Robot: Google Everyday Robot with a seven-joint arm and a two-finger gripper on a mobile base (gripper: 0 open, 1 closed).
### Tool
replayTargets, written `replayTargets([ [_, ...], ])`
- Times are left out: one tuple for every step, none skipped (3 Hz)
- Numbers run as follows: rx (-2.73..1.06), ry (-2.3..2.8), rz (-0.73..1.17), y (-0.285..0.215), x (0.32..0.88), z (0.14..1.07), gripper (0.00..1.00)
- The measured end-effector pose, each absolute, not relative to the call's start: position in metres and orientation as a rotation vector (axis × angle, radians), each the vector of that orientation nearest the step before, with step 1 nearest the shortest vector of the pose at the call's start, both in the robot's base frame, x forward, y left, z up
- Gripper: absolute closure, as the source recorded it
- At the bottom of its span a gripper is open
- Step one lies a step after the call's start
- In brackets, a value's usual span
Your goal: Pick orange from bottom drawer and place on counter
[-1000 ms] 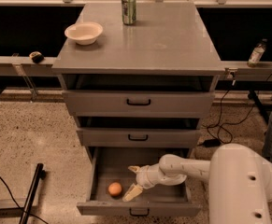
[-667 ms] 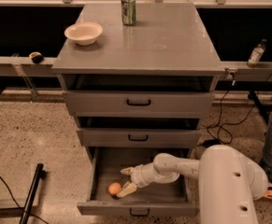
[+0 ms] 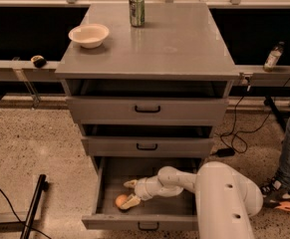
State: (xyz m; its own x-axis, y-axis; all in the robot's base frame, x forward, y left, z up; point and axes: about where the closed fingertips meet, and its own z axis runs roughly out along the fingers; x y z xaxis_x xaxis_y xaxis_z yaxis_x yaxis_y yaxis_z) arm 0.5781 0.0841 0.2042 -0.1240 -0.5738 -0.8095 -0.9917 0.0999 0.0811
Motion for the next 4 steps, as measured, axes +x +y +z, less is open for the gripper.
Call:
replayTargets([
  [-1.545,1.772,0.865,0.097,0.584,0.175,0.28],
  [-1.567,1.778,0.852,0.11,0.585,0.15,0.34],
  [-1.581,1.803,0.831,0.114,0.585,0.127,0.52],
  [-1.591,1.826,0.814,0.111,0.585,0.119,0.75],
])
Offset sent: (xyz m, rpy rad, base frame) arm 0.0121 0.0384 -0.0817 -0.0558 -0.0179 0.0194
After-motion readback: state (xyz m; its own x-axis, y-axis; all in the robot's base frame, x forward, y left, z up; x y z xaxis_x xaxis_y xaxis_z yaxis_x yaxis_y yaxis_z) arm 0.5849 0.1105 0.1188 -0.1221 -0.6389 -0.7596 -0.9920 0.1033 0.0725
